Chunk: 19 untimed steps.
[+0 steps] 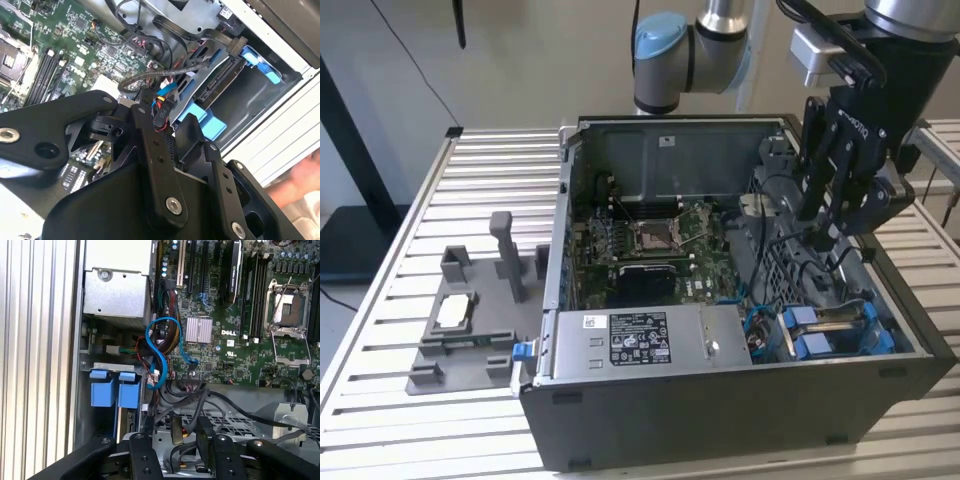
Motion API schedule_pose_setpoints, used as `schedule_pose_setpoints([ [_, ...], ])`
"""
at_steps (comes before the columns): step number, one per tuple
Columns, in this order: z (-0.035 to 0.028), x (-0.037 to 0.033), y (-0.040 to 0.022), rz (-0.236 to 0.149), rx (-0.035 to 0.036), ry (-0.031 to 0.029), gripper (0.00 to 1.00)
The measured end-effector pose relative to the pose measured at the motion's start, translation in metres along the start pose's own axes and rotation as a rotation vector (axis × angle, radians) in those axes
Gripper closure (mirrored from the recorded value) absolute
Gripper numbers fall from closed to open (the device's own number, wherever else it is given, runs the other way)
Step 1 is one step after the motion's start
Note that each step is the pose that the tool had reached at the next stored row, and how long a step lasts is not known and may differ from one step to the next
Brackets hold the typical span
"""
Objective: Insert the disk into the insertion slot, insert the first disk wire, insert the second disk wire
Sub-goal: 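Insert the first disk wire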
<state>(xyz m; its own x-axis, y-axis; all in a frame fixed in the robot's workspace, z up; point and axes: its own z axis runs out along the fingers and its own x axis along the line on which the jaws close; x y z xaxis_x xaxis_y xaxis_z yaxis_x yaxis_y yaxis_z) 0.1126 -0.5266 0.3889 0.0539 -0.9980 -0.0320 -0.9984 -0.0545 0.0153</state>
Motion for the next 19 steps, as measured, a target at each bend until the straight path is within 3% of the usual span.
schedule_pose_setpoints([
  [6,0.0000,0.0000,0.0000,0.000,0.0000,0.0012,0.56],
  [11,0.0000,0.0000,0.0000,0.000,-0.0001,0.0022,0.80],
  [19,-0.0001,0.0000,0.0000,0.000,-0.0002,0.0052,0.81],
])
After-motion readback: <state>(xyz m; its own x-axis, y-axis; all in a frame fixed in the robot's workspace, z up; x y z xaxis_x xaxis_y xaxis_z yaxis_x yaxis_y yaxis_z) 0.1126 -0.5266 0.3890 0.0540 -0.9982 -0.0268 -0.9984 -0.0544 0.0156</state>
